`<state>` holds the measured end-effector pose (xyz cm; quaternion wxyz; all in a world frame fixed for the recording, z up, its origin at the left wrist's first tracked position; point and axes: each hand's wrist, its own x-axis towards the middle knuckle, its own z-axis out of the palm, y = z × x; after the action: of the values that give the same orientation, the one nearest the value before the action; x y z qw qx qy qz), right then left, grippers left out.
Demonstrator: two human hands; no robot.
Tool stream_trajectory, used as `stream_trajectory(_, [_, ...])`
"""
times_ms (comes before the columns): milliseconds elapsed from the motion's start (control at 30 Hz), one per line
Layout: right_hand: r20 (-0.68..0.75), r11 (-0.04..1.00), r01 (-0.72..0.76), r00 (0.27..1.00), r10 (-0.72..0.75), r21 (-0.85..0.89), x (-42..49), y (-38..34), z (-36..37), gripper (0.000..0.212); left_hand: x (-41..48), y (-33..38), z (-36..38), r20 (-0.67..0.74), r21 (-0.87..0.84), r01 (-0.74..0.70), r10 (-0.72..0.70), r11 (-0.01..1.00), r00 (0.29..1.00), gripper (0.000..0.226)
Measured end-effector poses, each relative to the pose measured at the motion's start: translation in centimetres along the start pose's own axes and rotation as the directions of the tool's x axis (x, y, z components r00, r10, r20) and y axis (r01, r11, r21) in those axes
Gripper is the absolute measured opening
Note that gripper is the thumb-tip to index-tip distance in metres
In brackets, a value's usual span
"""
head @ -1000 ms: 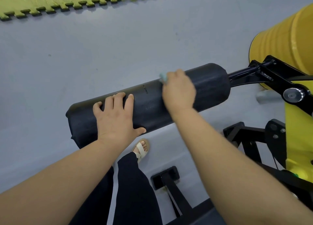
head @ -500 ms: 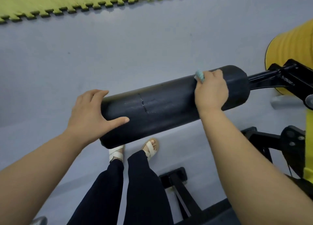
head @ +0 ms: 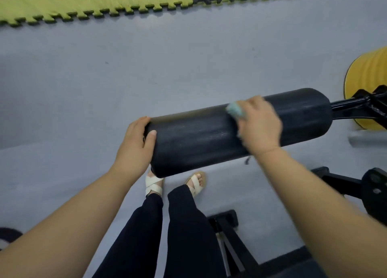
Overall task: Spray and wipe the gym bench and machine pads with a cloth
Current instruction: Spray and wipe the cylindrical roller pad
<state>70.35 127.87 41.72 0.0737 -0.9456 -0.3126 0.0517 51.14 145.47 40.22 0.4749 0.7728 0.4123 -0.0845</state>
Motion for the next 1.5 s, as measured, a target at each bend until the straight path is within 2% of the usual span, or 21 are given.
stream_trajectory(100, [-0.002,0.956,-0.280,0.960,0.281,-0.085,0.4,1.8,-0.1,0.027,0.0,0.0,-0.1,0.025,-0.015,0.007,-0.006,1.000,1.000,0.044])
stream_trajectory(167, [-0.018,0.948,-0.308,0.951,0.307,-0.076,0.0,-1.3,0.6,0.027,0.0,0.0,-0.3,0.045,-0.037,0.004,-0.002,0.999,0.999,0.045])
stream_trajectory(267, [-0.001,0.990,-0.123,0.992,0.124,0.068,-2.0,-9.2,2.5,0.012,0.2,0.0,-0.7,0.064,-0.222,0.099,-0.087,0.970,0.994,0.039])
stream_trajectory(367, [-0.025,0.968,0.171,0.985,-0.170,0.182,-4.5,-15.1,3.8,0.013,0.2,0.1,-1.2,0.106,-0.578,0.256,-0.239,0.775,0.965,0.033])
stream_trajectory(467, [-0.011,0.860,0.450,0.887,-0.461,0.240,-4.6,-14.8,3.3,0.023,0.0,0.0,-1.4,0.110,-0.605,0.294,-0.288,0.740,0.951,0.038])
stream_trajectory(533, [0.008,0.850,0.492,0.865,-0.502,0.188,-3.6,-10.9,2.7,0.026,-0.2,0.0,-1.1,0.112,-0.601,0.293,-0.285,0.744,0.952,0.033])
stream_trajectory(600, [0.017,0.933,0.346,0.937,-0.349,0.097,-2.1,-6.0,1.6,0.023,-0.3,-0.1,-1.0,0.108,-0.494,0.255,-0.233,0.831,0.967,0.031])
stream_trajectory(667, [0.000,0.998,0.065,0.998,-0.065,0.021,-0.9,-1.9,0.3,0.018,-0.4,-0.4,-0.8,0.094,-0.366,0.196,-0.174,0.910,0.980,0.039])
stream_trajectory(767, [0.003,0.966,-0.254,0.967,0.255,-0.035,0.0,-0.2,0.2,0.026,-0.7,-0.7,-0.7,0.076,-0.279,0.134,-0.117,0.951,0.990,0.050])
stream_trajectory(833, [0.000,0.956,-0.284,0.959,0.285,-0.071,0.1,-3.0,0.9,0.028,-1.2,-0.7,-0.4,0.036,-0.232,0.101,-0.095,0.968,0.995,0.052])
stream_trajectory(900, [0.029,0.985,-0.163,0.986,0.165,-0.054,-0.5,-7.4,2.1,0.022,-2.4,-0.7,0.3,-0.050,-0.188,0.056,-0.067,0.981,0.997,0.054])
stream_trajectory(967, [0.040,0.999,0.000,0.999,-0.002,0.045,-1.9,-12.2,3.0,0.013,-4.2,-0.8,1.2,-0.128,-0.132,-0.003,-0.014,0.991,0.992,0.055])
stream_trajectory(1033, [0.080,0.974,0.143,0.984,-0.159,0.175,-3.7,-15.0,3.1,0.015,-5.5,-1.2,2.2,-0.168,-0.124,-0.038,0.017,0.992,0.986,0.056])
stream_trajectory(1100, [0.066,0.922,0.316,0.939,-0.338,0.221,-4.2,-14.0,2.8,0.022,-6.2,-1.4,2.6,-0.204,-0.111,-0.048,0.024,0.993,0.979,0.054])
stream_trajectory(1167, [0.010,0.910,0.395,0.917,-0.399,0.128,-3.4,-10.1,2.5,0.020,-6.2,-1.3,2.4,-0.242,-0.130,-0.056,0.023,0.990,0.970,0.049])
stream_trajectory(1200, [-0.005,0.940,0.336,0.942,-0.337,0.063,-2.8,-7.8,2.1,0.019,-6.0,-1.0,2.2,-0.247,-0.143,-0.043,0.007,0.989,0.969,0.045])
stream_trajectory(1267, [-0.025,0.998,0.054,0.998,-0.054,-0.027,-1.6,-3.5,1.1,0.018,-5.6,-0.4,1.8,-0.232,-0.108,0.009,-0.034,0.994,0.972,0.038])
stream_trajectory(1333, [-0.010,0.964,-0.254,0.967,0.254,-0.080,-0.8,-0.2,0.2,0.022,-4.9,0.2,1.5,-0.245,-0.048,0.058,-0.068,0.997,0.967,0.032])
stream_trajectory(1367, [-0.022,0.933,-0.345,0.938,0.345,-0.098,-0.6,0.7,-0.1,0.025,-4.6,0.6,1.5,-0.267,-0.022,0.061,-0.065,0.998,0.961,0.030])
stream_trajectory(1433, [-0.045,0.904,-0.419,0.908,0.416,-0.085,-0.4,-0.4,0.3,0.025,-4.1,1.2,1.5,-0.297,0.058,0.028,-0.009,0.998,0.955,0.028])
stream_trajectory(1500, [-0.058,0.941,-0.334,0.942,0.331,-0.047,-1.1,-4.1,1.3,0.017,-3.6,2.2,2.0,-0.289,0.136,-0.016,0.055,0.991,0.956,0.030])
